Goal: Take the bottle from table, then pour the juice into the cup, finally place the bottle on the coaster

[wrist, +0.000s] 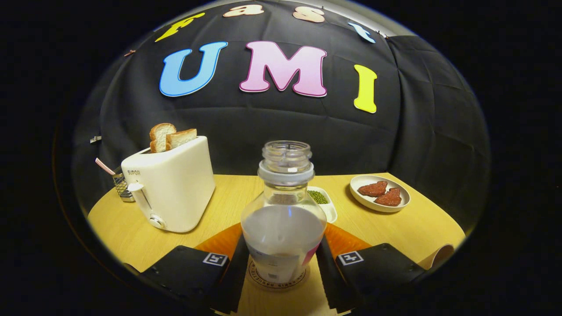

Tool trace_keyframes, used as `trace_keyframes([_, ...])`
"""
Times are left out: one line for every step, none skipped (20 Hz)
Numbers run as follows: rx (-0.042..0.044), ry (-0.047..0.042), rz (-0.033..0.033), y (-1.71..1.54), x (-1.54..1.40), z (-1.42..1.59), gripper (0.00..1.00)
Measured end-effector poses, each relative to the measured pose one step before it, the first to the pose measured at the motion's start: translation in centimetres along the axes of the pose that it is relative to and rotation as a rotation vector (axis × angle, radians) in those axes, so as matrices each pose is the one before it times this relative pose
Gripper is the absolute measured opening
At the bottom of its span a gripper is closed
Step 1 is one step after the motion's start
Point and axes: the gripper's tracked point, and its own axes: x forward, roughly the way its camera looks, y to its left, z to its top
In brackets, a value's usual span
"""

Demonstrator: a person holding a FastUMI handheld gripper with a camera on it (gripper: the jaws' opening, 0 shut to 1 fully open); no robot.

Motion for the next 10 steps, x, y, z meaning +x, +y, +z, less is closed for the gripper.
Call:
trace_keyframes([-0.00065,0.00214,0.00139,0.017,-0.152,-0.042,0.76])
trace_keyframes([-0.00125,0.00298,-0.00508,-0.101,-0.173,-0.031,0.77])
trace_keyframes([0.00202,0.0,-0.00827,-0.147,-0.168,0.087,0.79])
trace_keyframes([0.00552,-0.00463,-0.00321,-0.033,-0.254,0.325,0.8])
trace_keyframes([0.00491,-0.00724,0.01039,0.22,-0.348,0.412,0.86])
trace_keyframes([0.00365,-0.00552,0.00143,0.117,0.056,0.029,0.92])
trace_keyframes([0.00064,-0.00011,0.00009,-0.159,-0.413,0.321,0.99])
trace_keyframes([0.00082,0.00903,-0.0051,-0.178,-0.359,-0.108,0.97])
trace_keyframes([-0.00076,0.01078,-0.01199,-0.385,-0.413,-0.188,0.97])
trace_keyframes([0.00689,0.01023,-0.00503,-0.211,-0.585,-0.184,0.97])
